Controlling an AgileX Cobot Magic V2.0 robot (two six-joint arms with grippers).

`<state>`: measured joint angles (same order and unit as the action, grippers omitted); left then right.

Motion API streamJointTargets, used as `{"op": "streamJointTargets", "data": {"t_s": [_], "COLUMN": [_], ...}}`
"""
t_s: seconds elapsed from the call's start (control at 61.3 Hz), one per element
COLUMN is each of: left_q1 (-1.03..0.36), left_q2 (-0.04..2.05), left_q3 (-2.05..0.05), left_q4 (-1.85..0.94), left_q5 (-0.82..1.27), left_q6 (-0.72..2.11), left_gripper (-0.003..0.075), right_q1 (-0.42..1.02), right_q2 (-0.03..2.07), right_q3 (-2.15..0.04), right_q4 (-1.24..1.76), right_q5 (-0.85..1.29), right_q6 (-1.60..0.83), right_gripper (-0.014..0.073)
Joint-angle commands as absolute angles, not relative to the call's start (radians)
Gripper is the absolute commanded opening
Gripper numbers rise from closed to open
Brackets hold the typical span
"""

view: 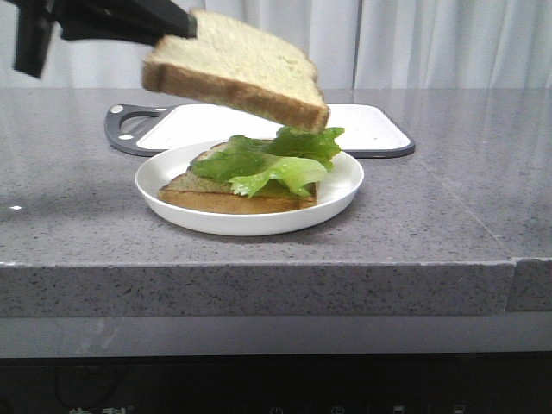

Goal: Left arm grabs bread, right arm adds lettuce

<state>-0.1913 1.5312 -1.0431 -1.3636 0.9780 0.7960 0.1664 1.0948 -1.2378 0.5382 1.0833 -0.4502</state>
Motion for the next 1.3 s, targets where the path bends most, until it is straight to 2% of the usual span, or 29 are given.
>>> {"op": "streamJointTargets", "data": {"t_s": [0.0, 0.245, 0.293, 0.359, 0.489, 0.571, 0.685, 0.832, 1.06, 1.288], "left_q1": [-0.196, -0.196, -0.196, -0.196, -0.193, -0.183, -0.160, -0.139, -0.130, -0.130], "left_q2": [1.550, 1.638, 1.638, 1.638, 1.638, 1.630, 1.597, 1.513, 1.309, 1.084], "left_q3": [-1.069, -1.069, -1.069, -1.069, -1.069, -1.071, -1.085, -1.134, -1.167, -1.142], "left_q4": [-1.476, -1.472, -1.472, -1.472, -1.472, -1.464, -1.405, -1.194, -0.674, -0.190], "left_q5": [1.023, 1.028, 1.021, 1.021, 1.021, 1.026, 1.035, 1.033, 0.994, 0.985], "left_q6": [0.828, 0.831, 0.832, 0.832, 0.832, 0.832, 0.819, 0.701, 0.395, 0.057], "left_gripper": [-0.0020, -0.0004, 0.0041, 0.0143, 0.0391, 0.0461, 0.0462, 0.0462, 0.0462, 0.0461], "right_q1": [0.162, 0.162, 0.162, 0.162, 0.162, 0.162, 0.162, 0.162, 0.162, 0.162], "right_q2": [1.075, 1.075, 1.075, 1.075, 1.075, 1.075, 1.074, 1.069, 1.031, 0.934], "right_q3": [-1.258, -1.258, -1.258, -1.258, -1.258, -1.258, -1.258, -1.258, -1.258, -1.198], "right_q4": [0.561, 0.561, 0.561, 0.561, 0.561, 0.553, 0.523, 0.449, 0.185, 0.141], "right_q5": [1.047, 1.063, 1.066, 1.069, 1.067, 1.064, 1.078, 1.091, 1.136, 1.061], "right_q6": [-0.449, -0.449, -0.449, -0.449, -0.449, -0.449, -0.448, -0.376, -0.120, -0.015], "right_gripper": [0.0402, 0.0402, 0.0402, 0.0402, 0.0402, 0.0402, 0.0402, 0.0402, 0.0402, 0.0402]}}
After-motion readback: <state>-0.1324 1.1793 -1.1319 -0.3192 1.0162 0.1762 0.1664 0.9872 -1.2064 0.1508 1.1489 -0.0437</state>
